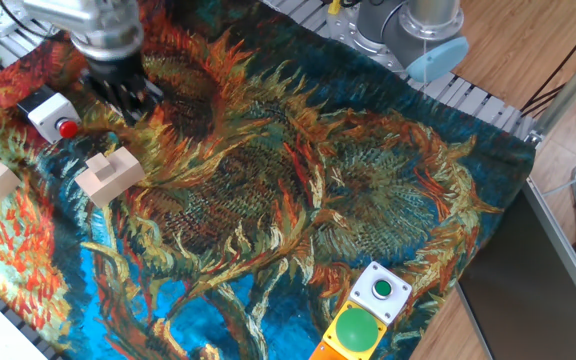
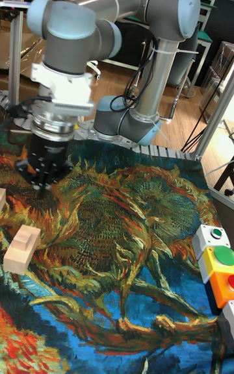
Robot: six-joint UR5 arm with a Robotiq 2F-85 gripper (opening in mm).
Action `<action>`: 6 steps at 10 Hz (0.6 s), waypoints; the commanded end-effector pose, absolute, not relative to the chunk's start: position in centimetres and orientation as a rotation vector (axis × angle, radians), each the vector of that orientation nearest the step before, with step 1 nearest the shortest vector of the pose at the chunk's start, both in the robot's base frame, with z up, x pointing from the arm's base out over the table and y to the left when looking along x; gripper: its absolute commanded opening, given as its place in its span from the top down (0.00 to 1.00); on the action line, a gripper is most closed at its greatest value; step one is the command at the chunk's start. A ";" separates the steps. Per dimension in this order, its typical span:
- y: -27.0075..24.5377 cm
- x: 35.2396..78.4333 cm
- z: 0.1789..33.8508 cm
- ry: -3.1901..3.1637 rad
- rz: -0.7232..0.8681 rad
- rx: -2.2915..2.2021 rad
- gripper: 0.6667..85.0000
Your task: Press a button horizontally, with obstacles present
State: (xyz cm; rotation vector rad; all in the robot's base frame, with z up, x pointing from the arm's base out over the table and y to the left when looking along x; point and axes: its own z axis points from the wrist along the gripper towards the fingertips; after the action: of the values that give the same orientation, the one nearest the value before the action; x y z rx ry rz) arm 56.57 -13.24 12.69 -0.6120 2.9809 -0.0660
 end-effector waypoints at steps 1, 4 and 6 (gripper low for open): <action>-8.2 57.3 12.5 2.989 -0.096 -0.513 0.99; -8.2 56.6 12.5 2.985 -0.097 -0.693 0.99; -6.4 56.1 12.0 2.968 -0.036 -0.660 0.99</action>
State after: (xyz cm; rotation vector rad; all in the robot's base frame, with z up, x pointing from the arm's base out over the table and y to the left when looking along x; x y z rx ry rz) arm 56.50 -8.45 12.23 -0.6526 2.9846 -0.0884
